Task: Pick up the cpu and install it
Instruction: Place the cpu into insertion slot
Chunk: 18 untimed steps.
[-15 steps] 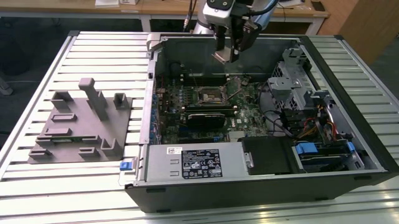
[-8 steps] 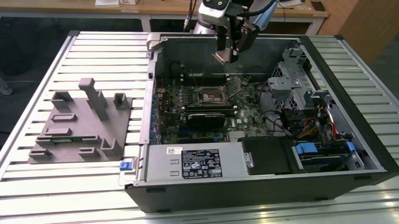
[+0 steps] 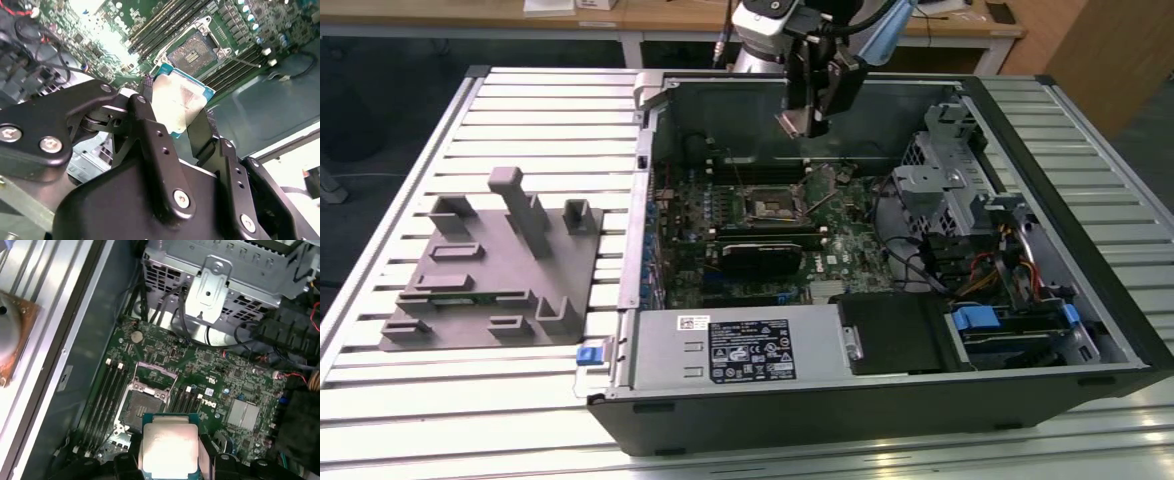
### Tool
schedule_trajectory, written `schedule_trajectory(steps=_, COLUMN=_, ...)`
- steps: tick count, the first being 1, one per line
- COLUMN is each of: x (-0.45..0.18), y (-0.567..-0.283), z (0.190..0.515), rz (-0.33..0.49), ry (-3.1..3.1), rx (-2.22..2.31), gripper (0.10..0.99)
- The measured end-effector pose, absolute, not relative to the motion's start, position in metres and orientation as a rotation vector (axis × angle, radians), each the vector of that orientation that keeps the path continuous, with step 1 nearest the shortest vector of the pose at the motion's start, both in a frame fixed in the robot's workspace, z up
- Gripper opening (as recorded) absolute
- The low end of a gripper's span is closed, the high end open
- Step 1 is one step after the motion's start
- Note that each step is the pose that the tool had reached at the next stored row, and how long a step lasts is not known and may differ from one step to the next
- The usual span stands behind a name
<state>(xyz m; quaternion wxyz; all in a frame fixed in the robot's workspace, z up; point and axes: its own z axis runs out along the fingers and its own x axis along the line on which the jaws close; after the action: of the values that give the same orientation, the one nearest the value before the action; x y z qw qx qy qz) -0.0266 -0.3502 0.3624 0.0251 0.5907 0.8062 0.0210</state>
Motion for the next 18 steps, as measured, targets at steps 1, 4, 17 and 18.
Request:
schedule_trajectory(steps=1, x=-0.0266, y=-0.3502, z=0.3621, rz=0.064, ry=2.476, rx=1.849, gripper=0.529)
schedule_trajectory(steps=4, x=-0.0266, y=-0.3502, z=0.3616, rz=0.062, ry=2.430, rx=1.908, gripper=0.529)
schedule_trajectory(steps=17, x=-0.0266, y=-0.3498, z=0.3595, rz=0.054, ry=2.231, rx=2.132, gripper=0.529)
schedule_trajectory(steps=18, x=-0.0266, y=-0.3497, z=0.3594, rz=0.054, ry=2.216, rx=2.147, gripper=0.529)
